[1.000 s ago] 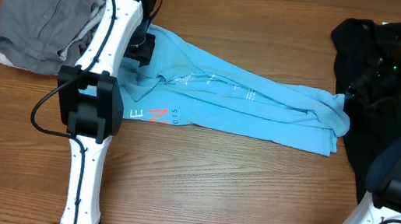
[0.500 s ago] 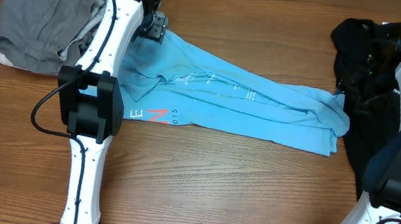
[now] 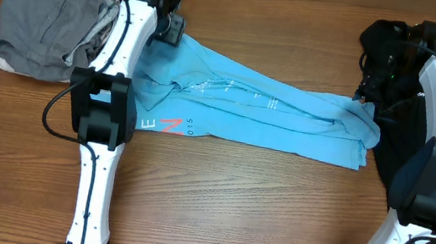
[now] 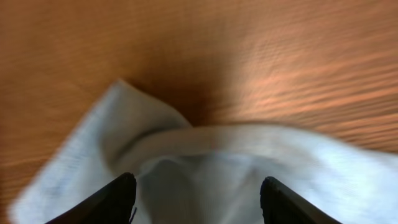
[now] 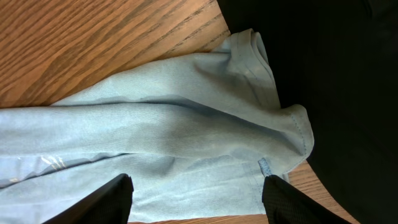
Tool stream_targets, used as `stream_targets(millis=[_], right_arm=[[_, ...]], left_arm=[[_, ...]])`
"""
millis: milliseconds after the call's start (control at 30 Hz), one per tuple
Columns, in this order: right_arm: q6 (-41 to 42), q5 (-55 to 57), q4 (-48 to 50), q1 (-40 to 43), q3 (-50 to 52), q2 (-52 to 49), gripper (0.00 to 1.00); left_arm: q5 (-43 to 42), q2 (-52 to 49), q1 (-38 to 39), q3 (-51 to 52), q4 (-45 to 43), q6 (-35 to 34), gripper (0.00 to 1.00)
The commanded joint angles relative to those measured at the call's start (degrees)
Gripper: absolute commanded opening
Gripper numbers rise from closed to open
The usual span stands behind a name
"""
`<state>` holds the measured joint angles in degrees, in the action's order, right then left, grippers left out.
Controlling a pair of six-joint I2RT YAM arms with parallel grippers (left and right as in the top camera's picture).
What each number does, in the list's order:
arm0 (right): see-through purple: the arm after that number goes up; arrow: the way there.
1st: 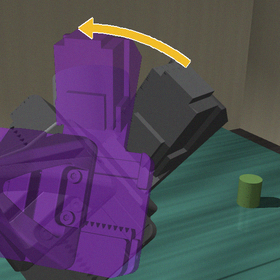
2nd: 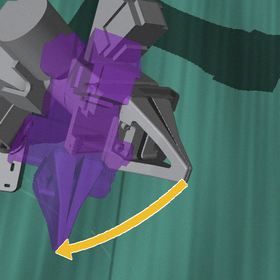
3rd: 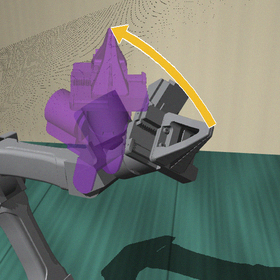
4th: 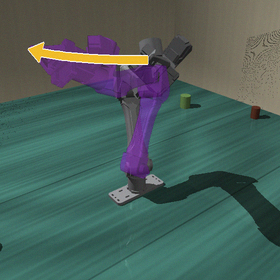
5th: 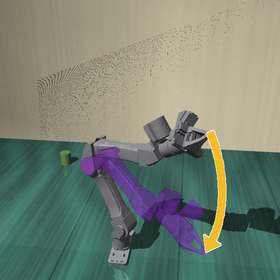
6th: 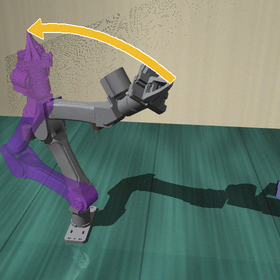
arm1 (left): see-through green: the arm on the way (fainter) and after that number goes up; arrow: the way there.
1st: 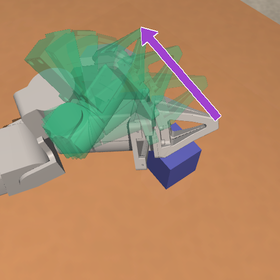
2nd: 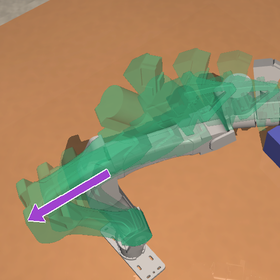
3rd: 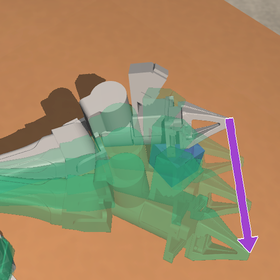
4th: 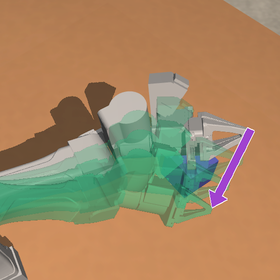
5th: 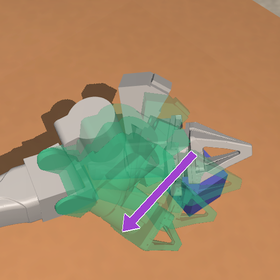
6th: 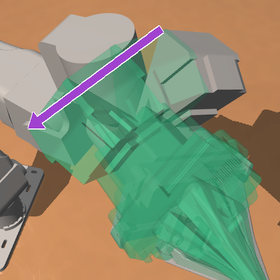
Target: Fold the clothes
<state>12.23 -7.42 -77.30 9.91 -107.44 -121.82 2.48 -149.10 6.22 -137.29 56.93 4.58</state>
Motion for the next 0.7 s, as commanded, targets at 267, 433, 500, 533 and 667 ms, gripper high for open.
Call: stream_targets(millis=[267,433,500,533,667], right_arm=[[0.0,-0.2,0.3,0.1,0.2,1.6,0.74],[0.0,-0.2,0.3,0.1,0.2,1.6,0.75],[0.0,-0.2,0.3,0.0,0.2,1.6,0.75],[0.0,-0.2,0.3,0.0,0.2,1.6,0.75],[0.0,-0.2,0.3,0.0,0.2,1.6,0.75]], left_arm=[[-0.5,-1.4,-1.5,-0.7,0.8,-5.1,0.26],[4.2,-1.4,-2.6,-0.7,0.9,-8.7,0.04],[5.6,-1.3,-3.5,-0.7,1.1,-9.9,0.04],[5.7,-1.2,-3.9,-0.8,1.2,-10.2,0.04],[5.6,-1.2,-6.1,-1.2,1.7,-12.1,0.04]])
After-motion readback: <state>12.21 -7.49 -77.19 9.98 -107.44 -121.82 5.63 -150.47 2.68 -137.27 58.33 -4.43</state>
